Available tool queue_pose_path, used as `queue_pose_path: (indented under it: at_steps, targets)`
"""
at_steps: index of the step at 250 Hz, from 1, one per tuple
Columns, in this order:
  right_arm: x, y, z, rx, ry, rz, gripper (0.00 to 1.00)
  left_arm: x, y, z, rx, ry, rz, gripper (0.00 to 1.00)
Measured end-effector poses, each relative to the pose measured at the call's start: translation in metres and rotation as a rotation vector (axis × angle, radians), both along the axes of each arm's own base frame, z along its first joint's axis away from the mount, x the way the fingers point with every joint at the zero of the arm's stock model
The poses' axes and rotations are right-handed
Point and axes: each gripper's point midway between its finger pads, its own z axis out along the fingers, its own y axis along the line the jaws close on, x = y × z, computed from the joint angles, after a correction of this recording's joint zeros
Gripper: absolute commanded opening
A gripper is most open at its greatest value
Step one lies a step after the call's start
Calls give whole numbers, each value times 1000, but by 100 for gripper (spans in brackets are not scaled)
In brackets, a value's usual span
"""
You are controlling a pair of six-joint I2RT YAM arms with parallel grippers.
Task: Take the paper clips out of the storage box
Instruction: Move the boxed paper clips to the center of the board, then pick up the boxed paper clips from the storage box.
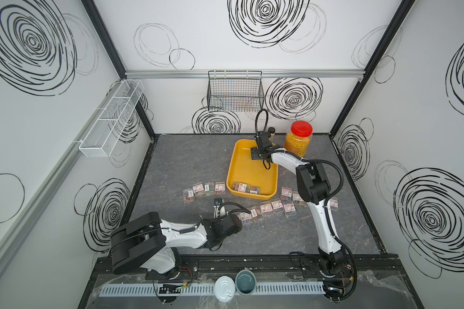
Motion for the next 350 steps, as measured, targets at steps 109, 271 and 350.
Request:
queue_pose_path:
  at_steps: [109,271,350]
  targets:
    - [9,16,-2,21,24,36,80,0,34,17,-6,15,55,36]
    - [9,40,-5,86,47,21,98,33,130,54,-53,-35,233,40]
    - [-21,39,-5,42,48,13,95,35,145,53,0,5,210,49]
